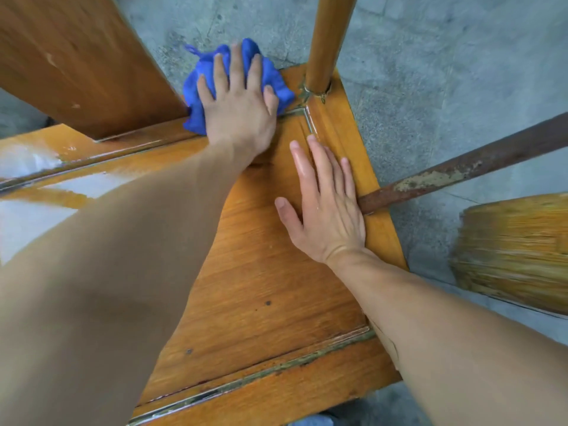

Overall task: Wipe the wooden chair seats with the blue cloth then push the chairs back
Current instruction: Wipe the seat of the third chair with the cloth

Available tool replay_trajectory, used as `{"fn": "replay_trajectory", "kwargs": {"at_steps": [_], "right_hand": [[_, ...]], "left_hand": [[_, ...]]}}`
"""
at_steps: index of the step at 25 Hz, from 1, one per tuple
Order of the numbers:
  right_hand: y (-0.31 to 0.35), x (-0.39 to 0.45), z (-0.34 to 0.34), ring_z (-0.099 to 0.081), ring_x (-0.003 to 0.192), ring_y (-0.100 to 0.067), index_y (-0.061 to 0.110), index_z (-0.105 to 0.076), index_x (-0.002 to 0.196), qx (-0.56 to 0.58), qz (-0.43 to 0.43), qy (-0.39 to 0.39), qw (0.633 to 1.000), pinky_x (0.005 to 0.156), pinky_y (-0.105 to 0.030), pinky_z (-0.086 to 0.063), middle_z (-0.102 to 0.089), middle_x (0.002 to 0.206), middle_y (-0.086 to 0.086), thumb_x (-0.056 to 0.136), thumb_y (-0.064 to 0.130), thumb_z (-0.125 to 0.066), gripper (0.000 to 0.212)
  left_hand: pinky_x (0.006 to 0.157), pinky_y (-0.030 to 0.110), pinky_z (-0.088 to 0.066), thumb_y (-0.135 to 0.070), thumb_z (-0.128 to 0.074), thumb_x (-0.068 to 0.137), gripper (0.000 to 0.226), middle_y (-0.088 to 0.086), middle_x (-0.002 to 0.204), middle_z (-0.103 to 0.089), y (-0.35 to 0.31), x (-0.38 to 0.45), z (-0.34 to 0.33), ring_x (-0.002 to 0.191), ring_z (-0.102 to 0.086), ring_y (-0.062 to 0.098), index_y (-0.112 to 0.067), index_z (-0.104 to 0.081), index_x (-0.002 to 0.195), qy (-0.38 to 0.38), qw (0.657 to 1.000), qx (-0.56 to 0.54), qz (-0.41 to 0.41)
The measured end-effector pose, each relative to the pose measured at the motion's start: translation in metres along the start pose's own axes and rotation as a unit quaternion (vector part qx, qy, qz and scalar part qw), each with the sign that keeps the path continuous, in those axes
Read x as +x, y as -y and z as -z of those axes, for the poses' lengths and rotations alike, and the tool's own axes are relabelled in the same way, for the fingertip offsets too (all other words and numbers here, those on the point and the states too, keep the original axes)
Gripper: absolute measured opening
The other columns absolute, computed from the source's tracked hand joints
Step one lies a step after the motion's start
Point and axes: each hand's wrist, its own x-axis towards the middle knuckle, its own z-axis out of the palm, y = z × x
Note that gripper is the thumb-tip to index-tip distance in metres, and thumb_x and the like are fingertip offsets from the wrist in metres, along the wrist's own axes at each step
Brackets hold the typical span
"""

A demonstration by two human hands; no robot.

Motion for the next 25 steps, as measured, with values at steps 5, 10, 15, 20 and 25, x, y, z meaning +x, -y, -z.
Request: {"fn": "replay_trajectory", "kwargs": {"at_steps": [5, 10, 15, 20, 25], "right_hand": [[0.003, 0.0, 0.003, -0.029, 0.146, -0.039, 0.006, -0.024, 0.155, 0.106, -0.021, -0.094, 0.99, 0.12, -0.05, -0.025, -0.021, 0.161, -0.022, 0.097, 0.042, -0.04, 0.07], [0.014, 0.01, 0.028, -0.032, 0.146, -0.03, 0.01, -0.029, 0.154, 0.171, -0.118, -0.127, 0.97, 0.12, -0.041, -0.026, -0.029, 0.159, -0.015, 0.096, 0.043, -0.034, 0.067], [0.051, -0.019, 0.027, -0.026, 0.148, -0.028, 0.018, -0.03, 0.154, 0.071, -0.128, 0.0, 0.989, 0.12, -0.045, -0.024, -0.028, 0.162, -0.006, 0.098, 0.044, -0.034, 0.062], [0.064, -0.052, 0.021, -0.008, 0.154, -0.021, 0.028, -0.025, 0.156, -0.042, -0.007, 0.156, 0.987, 0.125, -0.042, -0.005, -0.016, 0.166, 0.003, 0.103, 0.04, -0.036, 0.055], [0.036, -0.05, 0.013, -0.024, 0.149, -0.026, 0.026, -0.036, 0.151, -0.065, 0.041, 0.093, 0.993, 0.123, -0.045, -0.016, -0.032, 0.16, -0.002, 0.099, 0.044, -0.03, 0.055]], "left_hand": [[0.122, 0.055, 0.001, -0.043, -0.025, 0.103, 0.061, 0.001, 0.169, 0.004, -0.033, -0.071, -0.004, 0.155, 0.007, 0.027, -0.028, -0.004, 0.159, 0.09, 0.983, 0.03, -0.156], [0.122, 0.052, -0.012, -0.047, -0.02, 0.094, 0.066, 0.001, 0.165, -0.023, -0.006, -0.13, 0.007, 0.153, -0.016, 0.028, -0.026, -0.026, 0.156, 0.113, 0.955, -0.003, -0.276], [0.12, 0.059, -0.017, -0.047, -0.037, 0.096, 0.058, -0.003, 0.164, -0.026, 0.091, -0.291, -0.006, 0.153, -0.02, 0.029, -0.034, -0.035, 0.152, 0.082, 0.953, 0.011, -0.29], [0.118, 0.065, -0.016, -0.055, -0.042, 0.09, 0.063, -0.001, 0.163, -0.028, 0.188, -0.399, 0.006, 0.152, -0.017, 0.037, -0.04, -0.037, 0.151, 0.071, 0.997, 0.031, -0.027], [0.118, 0.067, -0.012, -0.048, -0.029, 0.09, 0.067, 0.006, 0.166, -0.021, 0.174, -0.368, 0.012, 0.152, -0.015, 0.039, -0.031, -0.028, 0.155, 0.063, 0.963, -0.044, 0.258]]}}
